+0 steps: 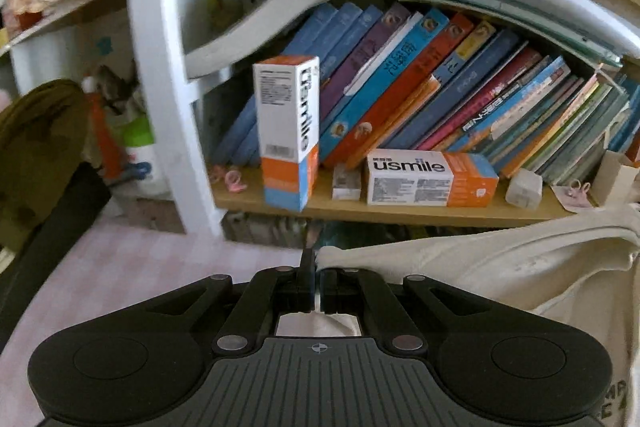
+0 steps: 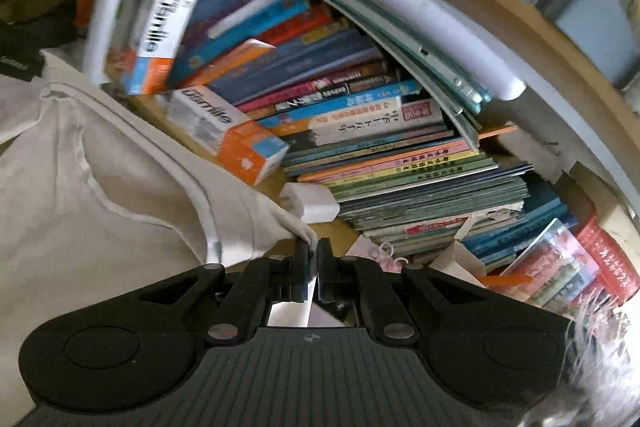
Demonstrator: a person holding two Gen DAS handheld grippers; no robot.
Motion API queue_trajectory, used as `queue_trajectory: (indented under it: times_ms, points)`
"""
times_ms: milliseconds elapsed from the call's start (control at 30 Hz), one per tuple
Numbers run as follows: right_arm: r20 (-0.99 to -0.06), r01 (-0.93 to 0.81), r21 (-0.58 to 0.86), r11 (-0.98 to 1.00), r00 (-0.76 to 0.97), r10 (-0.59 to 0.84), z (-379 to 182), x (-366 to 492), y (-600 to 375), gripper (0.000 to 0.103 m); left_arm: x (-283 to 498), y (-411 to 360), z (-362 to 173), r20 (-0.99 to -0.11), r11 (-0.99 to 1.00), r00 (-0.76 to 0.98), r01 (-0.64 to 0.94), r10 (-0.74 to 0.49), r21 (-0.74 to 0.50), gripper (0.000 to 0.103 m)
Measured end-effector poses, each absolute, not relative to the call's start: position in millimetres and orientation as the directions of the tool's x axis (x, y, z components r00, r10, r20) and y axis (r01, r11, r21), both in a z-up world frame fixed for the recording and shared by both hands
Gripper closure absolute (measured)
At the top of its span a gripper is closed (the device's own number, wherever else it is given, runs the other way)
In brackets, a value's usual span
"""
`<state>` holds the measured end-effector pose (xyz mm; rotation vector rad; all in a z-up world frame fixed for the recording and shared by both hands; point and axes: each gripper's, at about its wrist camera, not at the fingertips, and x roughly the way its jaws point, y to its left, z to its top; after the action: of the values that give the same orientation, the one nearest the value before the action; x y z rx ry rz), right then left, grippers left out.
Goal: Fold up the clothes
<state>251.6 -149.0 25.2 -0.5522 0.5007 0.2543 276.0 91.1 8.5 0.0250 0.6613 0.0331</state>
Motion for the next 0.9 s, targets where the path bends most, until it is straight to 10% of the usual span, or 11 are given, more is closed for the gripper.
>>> queue_trajectory:
  times_ms: [167,233,300,367,900]
  points:
    - [-0.584,-0.372,-0.45,0.812,0.81,0.047,2,281,-139,0.098,287,90,-2,-0.659,1.0,0.752,-0.003,0.017,0.021,0.092]
    - [-0.626,-0.393,-0.454,0.799,0.78,0.029,-9,283,-136,0.077,287,90,-8,-0.681,1.0,0.732,0.005,0.006,0.013,0.078]
    - [-0.645,-0.415,-0.447,0.792,0.763,0.036,-14,277,-135,0.059,281,91,-10,-0.693,0.999,0.721,0.041,-0.029,0.002,0.038]
    - [-0.65,-0.432,-0.422,0.797,0.757,0.067,-13,264,-138,0.055,268,94,-9,-0.679,0.998,0.733,0.068,-0.041,0.014,0.027]
    - [-0.659,-0.411,-0.233,0.881,0.733,0.168,-15,73,-177,0.04,64,95,-1,-0.642,0.998,0.766,0.063,-0.029,0.03,0.024]
